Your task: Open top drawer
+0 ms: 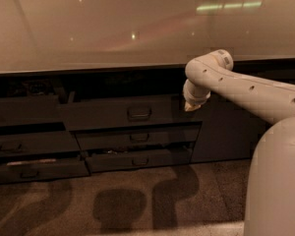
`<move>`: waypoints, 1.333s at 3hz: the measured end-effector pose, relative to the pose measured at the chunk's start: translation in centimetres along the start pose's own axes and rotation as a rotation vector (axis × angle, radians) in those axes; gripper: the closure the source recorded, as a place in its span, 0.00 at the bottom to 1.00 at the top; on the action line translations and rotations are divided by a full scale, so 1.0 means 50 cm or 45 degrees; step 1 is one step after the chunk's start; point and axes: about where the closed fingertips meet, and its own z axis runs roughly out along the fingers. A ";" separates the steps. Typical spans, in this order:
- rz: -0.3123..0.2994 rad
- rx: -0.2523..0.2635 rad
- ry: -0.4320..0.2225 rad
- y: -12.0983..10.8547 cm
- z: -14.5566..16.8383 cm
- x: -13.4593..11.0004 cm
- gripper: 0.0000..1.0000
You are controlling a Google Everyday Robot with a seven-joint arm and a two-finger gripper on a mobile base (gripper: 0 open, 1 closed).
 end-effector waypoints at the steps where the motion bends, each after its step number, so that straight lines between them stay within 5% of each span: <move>1: -0.035 0.033 -0.001 0.000 -0.017 0.004 1.00; 4: -0.087 -0.001 -0.034 0.083 -0.004 0.001 1.00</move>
Offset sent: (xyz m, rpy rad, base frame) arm -0.3064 -0.0518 -0.2132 -0.2042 0.4374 0.4089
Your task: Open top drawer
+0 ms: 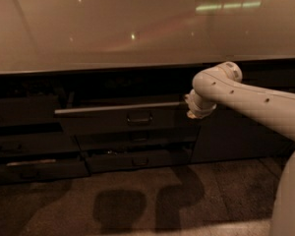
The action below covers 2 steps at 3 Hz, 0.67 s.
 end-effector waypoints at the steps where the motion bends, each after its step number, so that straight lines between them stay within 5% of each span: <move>1: 0.000 0.000 0.000 -0.002 -0.007 0.000 1.00; 2: -0.011 -0.002 -0.010 0.027 -0.005 -0.006 1.00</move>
Offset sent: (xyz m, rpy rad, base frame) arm -0.1356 0.0055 -0.0624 0.0350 0.0135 0.1085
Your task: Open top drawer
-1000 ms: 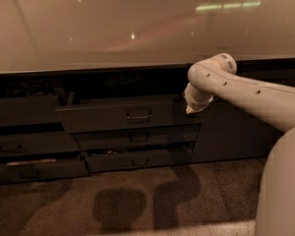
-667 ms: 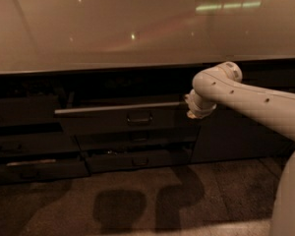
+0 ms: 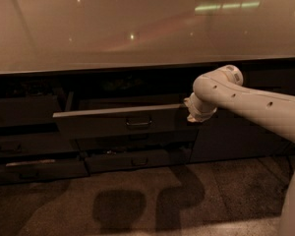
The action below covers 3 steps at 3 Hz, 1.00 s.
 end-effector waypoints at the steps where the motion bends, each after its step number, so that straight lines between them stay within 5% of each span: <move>1: 0.000 0.000 0.000 -0.003 -0.010 0.000 1.00; 3: -0.009 -0.008 -0.008 0.018 -0.019 -0.003 1.00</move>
Offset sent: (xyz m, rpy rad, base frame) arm -0.2700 -0.0192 -0.1222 0.0388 0.1401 0.1920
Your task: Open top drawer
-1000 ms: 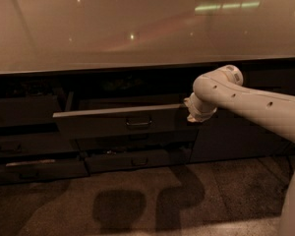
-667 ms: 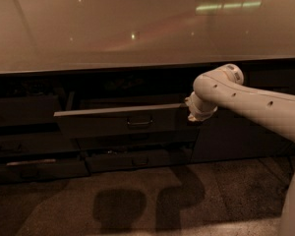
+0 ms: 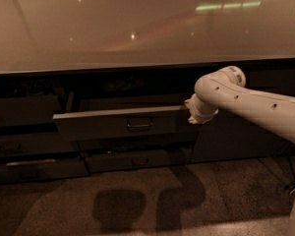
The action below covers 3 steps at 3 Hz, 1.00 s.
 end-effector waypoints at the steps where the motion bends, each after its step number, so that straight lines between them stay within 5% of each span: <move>1: -0.009 -0.006 -0.006 0.022 -0.002 -0.002 1.00; 3: -0.017 -0.012 -0.012 0.037 -0.017 -0.004 1.00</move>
Offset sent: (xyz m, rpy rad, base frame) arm -0.3025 -0.0280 -0.1371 0.0185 0.1184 0.2180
